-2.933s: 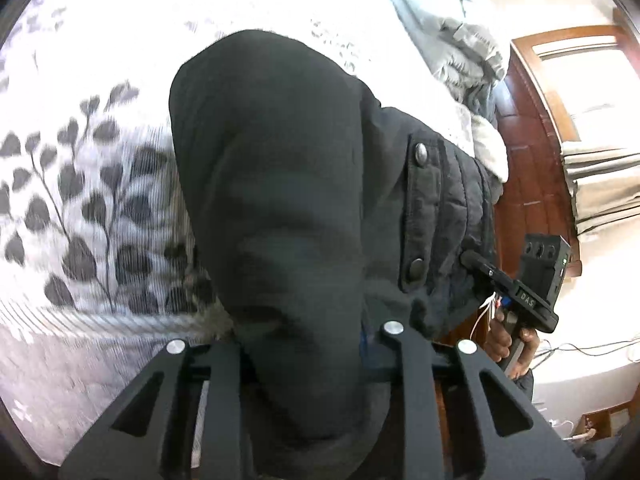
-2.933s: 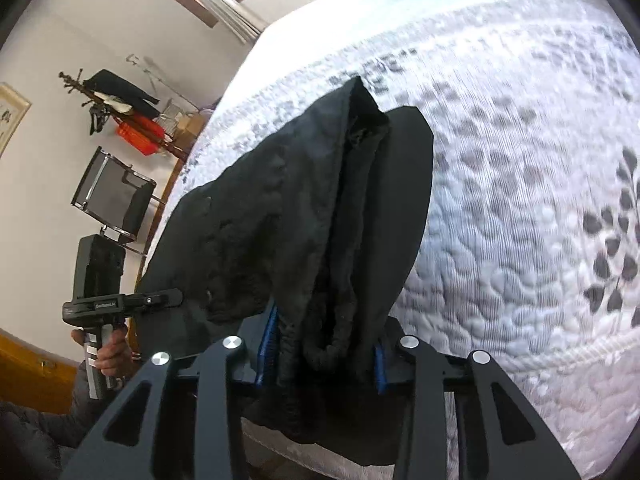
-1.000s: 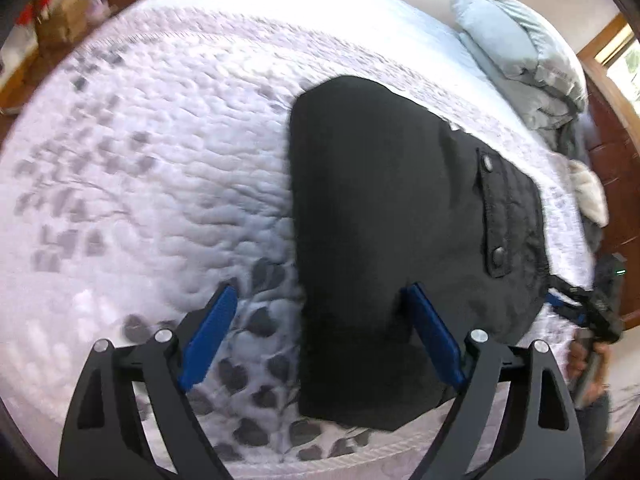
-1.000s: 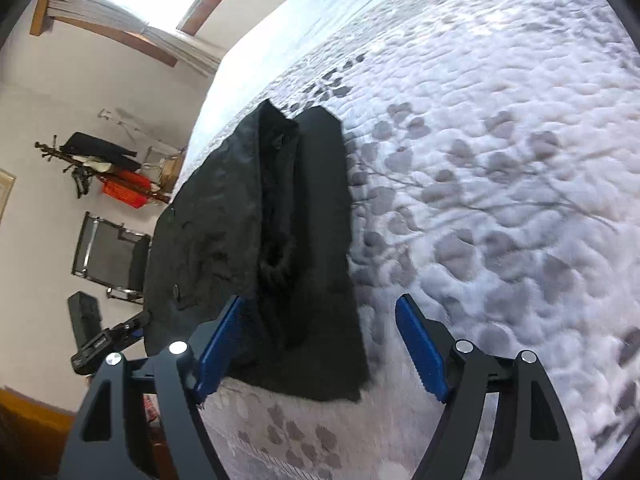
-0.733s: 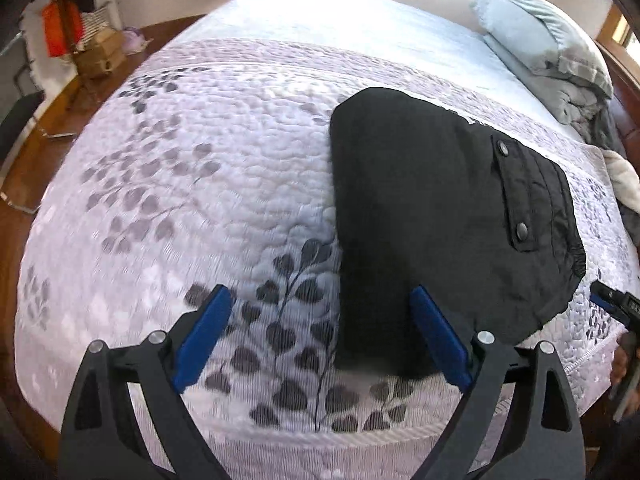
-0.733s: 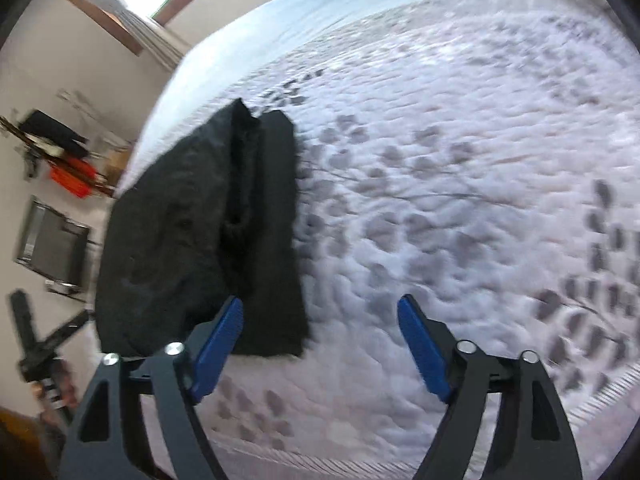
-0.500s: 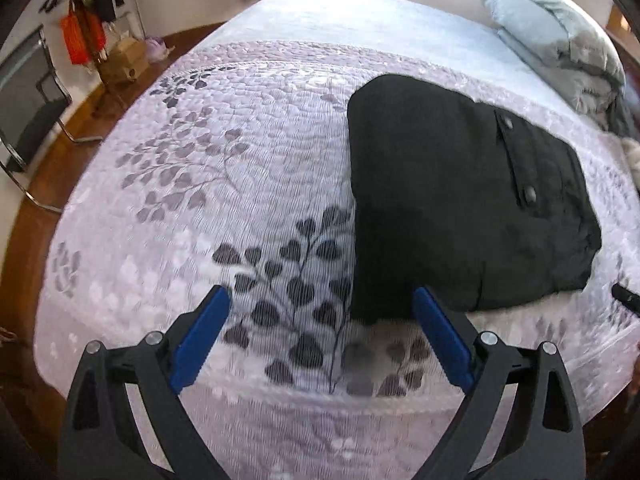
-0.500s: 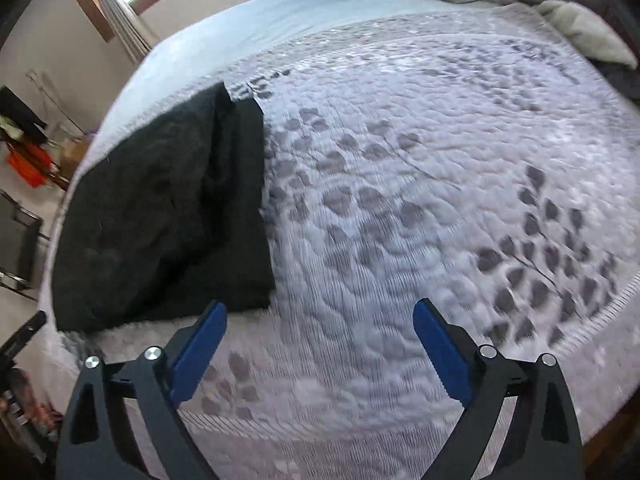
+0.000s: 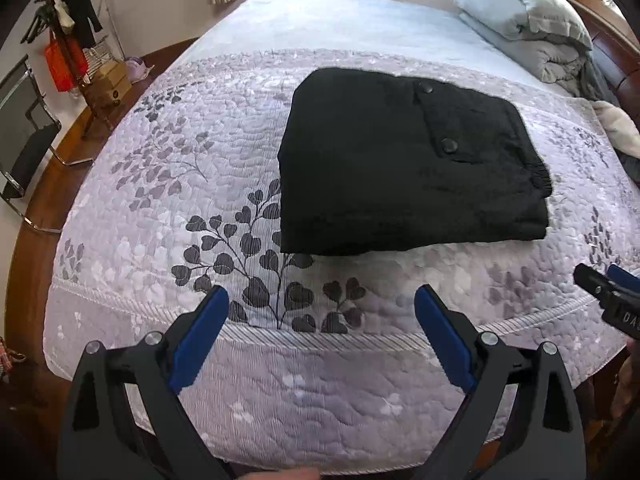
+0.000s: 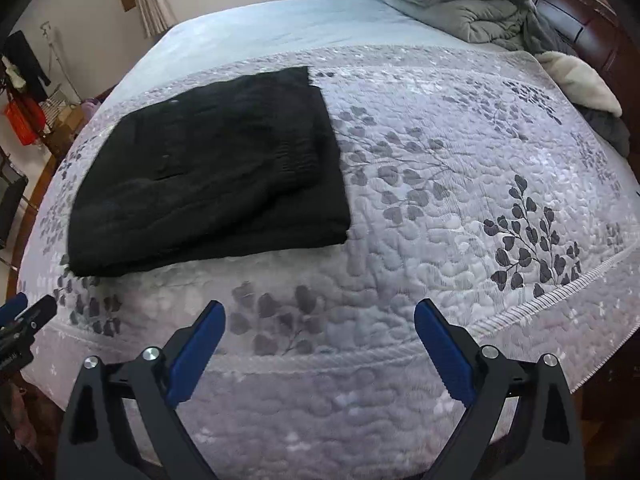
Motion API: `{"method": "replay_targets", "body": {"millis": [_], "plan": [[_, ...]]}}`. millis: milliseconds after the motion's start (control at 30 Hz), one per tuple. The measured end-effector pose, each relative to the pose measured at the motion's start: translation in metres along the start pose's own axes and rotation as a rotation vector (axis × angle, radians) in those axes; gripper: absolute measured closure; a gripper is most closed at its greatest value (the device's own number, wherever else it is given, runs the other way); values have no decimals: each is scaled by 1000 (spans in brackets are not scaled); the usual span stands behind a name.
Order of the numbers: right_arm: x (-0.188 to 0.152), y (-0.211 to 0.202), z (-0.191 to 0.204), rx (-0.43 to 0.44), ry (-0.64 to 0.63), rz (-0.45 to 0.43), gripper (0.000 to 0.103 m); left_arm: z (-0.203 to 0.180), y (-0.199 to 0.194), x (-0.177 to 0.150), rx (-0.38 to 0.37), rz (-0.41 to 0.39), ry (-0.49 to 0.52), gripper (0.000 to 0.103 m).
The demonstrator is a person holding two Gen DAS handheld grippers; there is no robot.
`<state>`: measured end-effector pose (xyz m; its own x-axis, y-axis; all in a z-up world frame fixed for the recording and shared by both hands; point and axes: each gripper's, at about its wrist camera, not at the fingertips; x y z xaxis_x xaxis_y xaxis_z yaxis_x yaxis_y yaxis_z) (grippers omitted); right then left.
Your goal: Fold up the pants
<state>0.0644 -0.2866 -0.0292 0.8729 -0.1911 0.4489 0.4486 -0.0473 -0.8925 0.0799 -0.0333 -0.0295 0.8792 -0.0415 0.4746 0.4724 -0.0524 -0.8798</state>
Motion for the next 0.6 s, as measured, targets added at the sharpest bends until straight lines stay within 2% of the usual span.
{"method": "replay_targets", "body": {"millis": [200,600], "plan": [[-5,-27,16,19,-21,-35,6,1,-28,-3,-35,-44,-22,9],[-13,-59,27,3,-34,-70,5,10,-62,-5,5,-113,-49,9]]}}
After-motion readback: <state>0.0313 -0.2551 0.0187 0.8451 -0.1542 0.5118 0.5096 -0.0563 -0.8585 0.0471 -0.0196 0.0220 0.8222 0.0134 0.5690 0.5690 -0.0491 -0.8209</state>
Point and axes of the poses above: each gripper's, at about its wrist camera, not at the fingertips, and y roughly the way its jaws point, z to its left, x to its top, and after that the axes turned 3 degrees about -y, right-handed
